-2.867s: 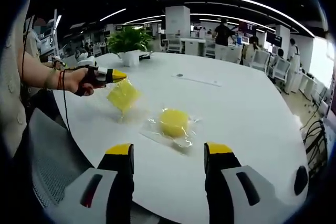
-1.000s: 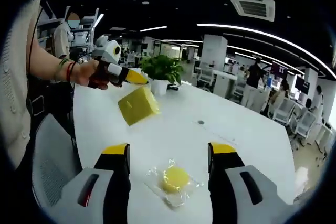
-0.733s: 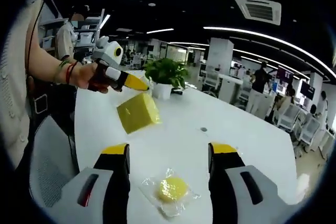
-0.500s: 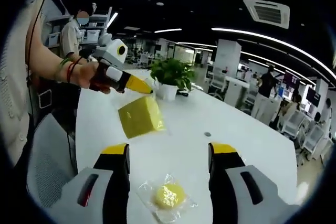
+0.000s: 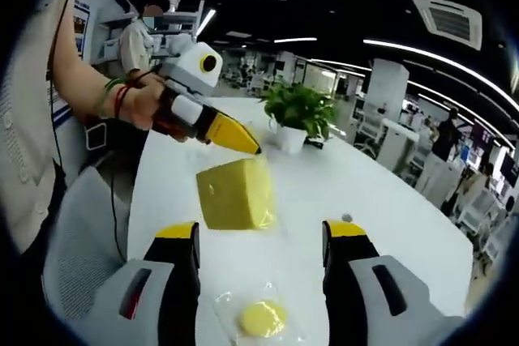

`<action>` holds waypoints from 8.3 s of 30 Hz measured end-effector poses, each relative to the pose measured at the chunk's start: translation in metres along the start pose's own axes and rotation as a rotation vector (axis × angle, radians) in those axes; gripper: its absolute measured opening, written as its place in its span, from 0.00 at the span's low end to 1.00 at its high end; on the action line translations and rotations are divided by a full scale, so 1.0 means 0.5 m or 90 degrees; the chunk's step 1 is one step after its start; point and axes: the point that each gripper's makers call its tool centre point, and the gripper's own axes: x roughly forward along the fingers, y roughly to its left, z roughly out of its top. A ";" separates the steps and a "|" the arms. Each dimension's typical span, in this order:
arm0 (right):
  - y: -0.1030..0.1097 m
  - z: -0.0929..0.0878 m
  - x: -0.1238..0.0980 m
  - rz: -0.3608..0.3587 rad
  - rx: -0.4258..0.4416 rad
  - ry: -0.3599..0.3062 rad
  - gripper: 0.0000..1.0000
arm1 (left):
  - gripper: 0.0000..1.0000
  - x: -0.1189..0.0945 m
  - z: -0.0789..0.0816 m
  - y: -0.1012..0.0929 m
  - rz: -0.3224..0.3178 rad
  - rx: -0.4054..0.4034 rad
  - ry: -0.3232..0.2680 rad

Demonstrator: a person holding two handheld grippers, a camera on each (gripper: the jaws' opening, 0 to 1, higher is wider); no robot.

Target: Compare the silicone blocks by pressing each to a similar depth, holding the contact briefly, and releasing to observe deformation and rebound differences across the visible hardness samples.

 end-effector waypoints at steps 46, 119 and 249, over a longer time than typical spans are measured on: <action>0.047 -0.024 0.122 0.200 -0.024 0.080 0.48 | 0.00 0.047 0.009 -0.078 -0.095 0.050 0.041; 0.144 -0.033 0.068 0.289 0.105 0.156 0.09 | 0.00 0.018 -0.014 -0.138 -0.159 0.105 0.069; 0.044 -0.199 -0.131 -0.122 0.261 0.065 0.62 | 0.00 0.022 -0.251 0.304 0.137 -0.254 -0.002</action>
